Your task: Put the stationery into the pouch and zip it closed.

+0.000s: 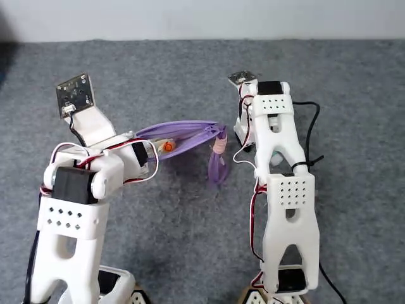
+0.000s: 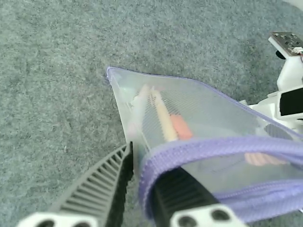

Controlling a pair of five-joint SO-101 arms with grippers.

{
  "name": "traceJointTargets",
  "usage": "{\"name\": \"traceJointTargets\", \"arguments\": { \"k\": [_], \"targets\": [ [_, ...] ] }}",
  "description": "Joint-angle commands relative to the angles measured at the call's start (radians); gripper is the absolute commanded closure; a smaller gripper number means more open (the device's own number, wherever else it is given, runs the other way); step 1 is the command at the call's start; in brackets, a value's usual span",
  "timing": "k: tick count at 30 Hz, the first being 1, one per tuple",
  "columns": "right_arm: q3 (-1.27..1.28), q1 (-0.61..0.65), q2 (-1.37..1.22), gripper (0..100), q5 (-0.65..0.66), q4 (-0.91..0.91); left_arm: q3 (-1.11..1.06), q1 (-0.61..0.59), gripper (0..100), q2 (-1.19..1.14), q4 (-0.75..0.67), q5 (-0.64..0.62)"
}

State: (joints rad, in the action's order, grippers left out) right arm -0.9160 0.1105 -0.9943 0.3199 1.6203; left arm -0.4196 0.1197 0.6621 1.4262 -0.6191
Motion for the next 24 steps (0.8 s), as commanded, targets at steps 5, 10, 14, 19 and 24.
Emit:
{"name": "traceJointTargets", "arguments": {
  "k": [5, 10, 14, 19, 24],
  "targets": [
    [-0.008, -0.002, 0.021, 93.4, 0.014, -0.012, -0.002, 0.0, 99, -0.003, -0.023, -0.006],
    [-0.014, -0.012, 0.05, 99.2, 0.009, -0.001, -0.002, 0.0, 99, -0.002, -0.021, -0.006],
    [-0.014, -0.031, 0.114, 99.2, 0.006, 0.064, -0.002, 0.0, 99, -0.002, -0.021, -0.006],
    [-0.009, -0.081, 0.216, 99.1, 0.003, 0.173, -0.002, 0.0, 99, 0.003, -0.021, -0.006],
    [0.018, -0.128, 0.352, 99.1, -0.02, 0.179, 0.004, 0.0, 99, 0.006, 0.006, -0.006]
  ]
}}
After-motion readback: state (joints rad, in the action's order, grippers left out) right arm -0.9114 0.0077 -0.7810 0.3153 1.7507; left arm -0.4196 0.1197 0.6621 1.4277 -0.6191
